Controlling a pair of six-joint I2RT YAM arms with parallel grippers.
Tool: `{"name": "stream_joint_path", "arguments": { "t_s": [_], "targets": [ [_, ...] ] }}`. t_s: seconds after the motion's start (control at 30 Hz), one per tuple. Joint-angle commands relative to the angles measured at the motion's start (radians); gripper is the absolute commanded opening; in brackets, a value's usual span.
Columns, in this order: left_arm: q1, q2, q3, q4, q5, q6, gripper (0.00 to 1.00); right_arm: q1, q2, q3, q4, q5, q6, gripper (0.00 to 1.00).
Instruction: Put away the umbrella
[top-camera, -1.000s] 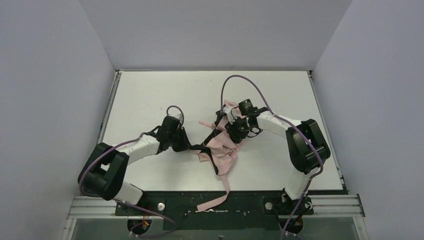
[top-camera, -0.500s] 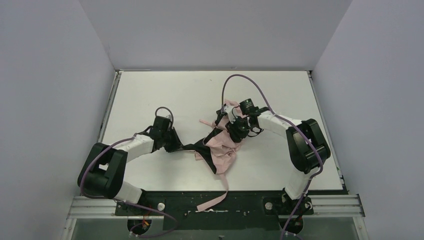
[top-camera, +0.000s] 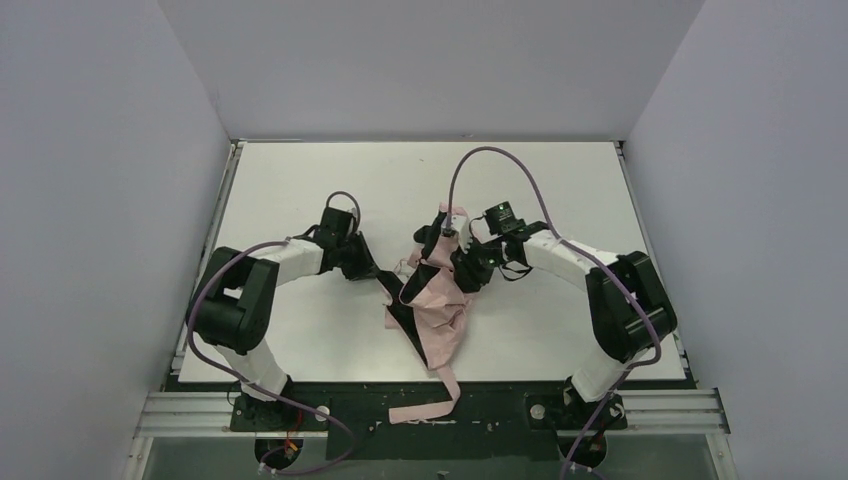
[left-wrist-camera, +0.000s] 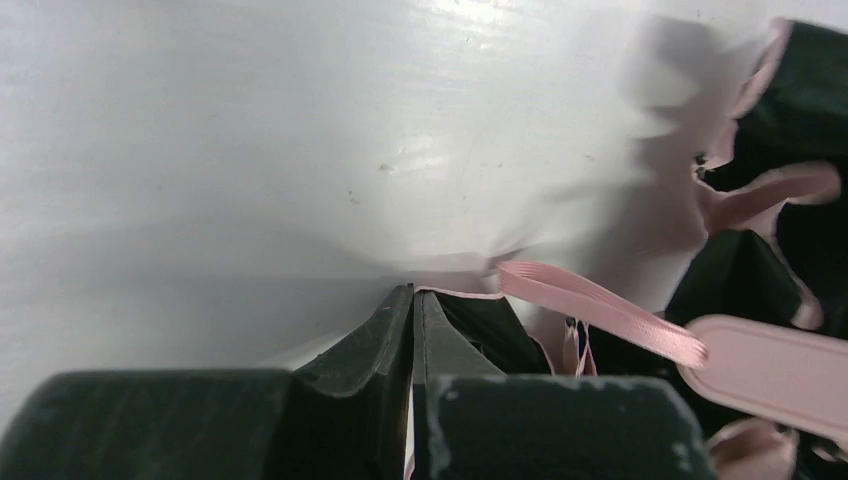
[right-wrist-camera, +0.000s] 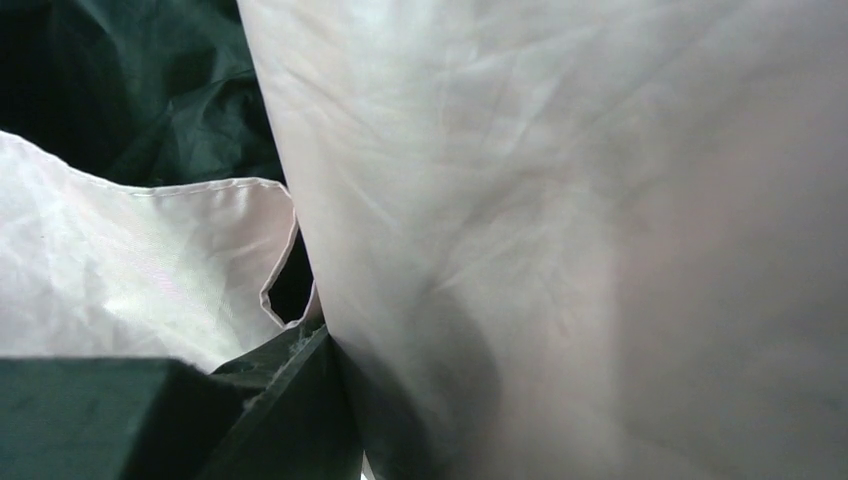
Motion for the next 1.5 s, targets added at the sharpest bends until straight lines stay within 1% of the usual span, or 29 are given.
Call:
{"name": "stream_joint_path", "arguments": {
  "t_s": [0.0, 0.17, 0.2, 0.37, 0.53, 0.7, 0.87, 1.03, 1.17, 1.3, 1.4, 1.47],
  "targets": [
    [0.015, 0.047, 0.03, 0.033, -0.001, 0.01, 0.0, -0.054, -0.107, -0.013, 0.15, -0.162, 0.079, 0.13],
    [0.013, 0.047, -0.033, 0.069, 0.021, -0.003, 0.0, -0.118, -0.137, -0.048, 0.341, -0.175, 0.271, 0.13],
    [0.013, 0.039, -0.053, 0.075, 0.023, -0.006, 0.0, -0.126, -0.137, -0.05, 0.36, -0.156, 0.294, 0.13],
    [-0.003, -0.012, -0.156, 0.098, 0.039, -0.015, 0.0, -0.132, -0.109, -0.03, 0.346, -0.058, 0.316, 0.13],
    [-0.067, -0.057, -0.223, 0.075, 0.017, -0.012, 0.0, -0.151, -0.121, -0.052, 0.492, -0.055, 0.47, 0.11],
    [-0.115, -0.046, -0.234, 0.081, 0.003, -0.022, 0.0, -0.153, -0.187, -0.048, 0.642, -0.096, 0.656, 0.08],
    [-0.137, -0.014, -0.22, 0.095, 0.021, -0.028, 0.0, -0.157, -0.26, -0.001, 0.661, -0.097, 0.739, 0.07],
    [-0.165, -0.007, -0.197, 0.076, 0.051, -0.014, 0.0, -0.168, -0.286, 0.039, 0.607, -0.039, 0.765, 0.06],
    [-0.191, -0.025, -0.199, 0.057, 0.082, -0.003, 0.0, -0.173, -0.28, 0.036, 0.585, 0.049, 0.786, 0.06],
    [-0.209, -0.064, -0.216, 0.039, 0.129, 0.007, 0.0, -0.164, -0.244, 0.055, 0.449, 0.108, 0.672, 0.06],
    [-0.229, -0.105, -0.22, 0.026, 0.171, 0.006, 0.0, -0.127, -0.219, 0.059, 0.307, 0.19, 0.515, 0.07],
    [-0.251, -0.128, -0.213, 0.017, 0.194, 0.006, 0.0, -0.076, -0.203, 0.061, 0.236, 0.25, 0.408, 0.08]
  ]
}}
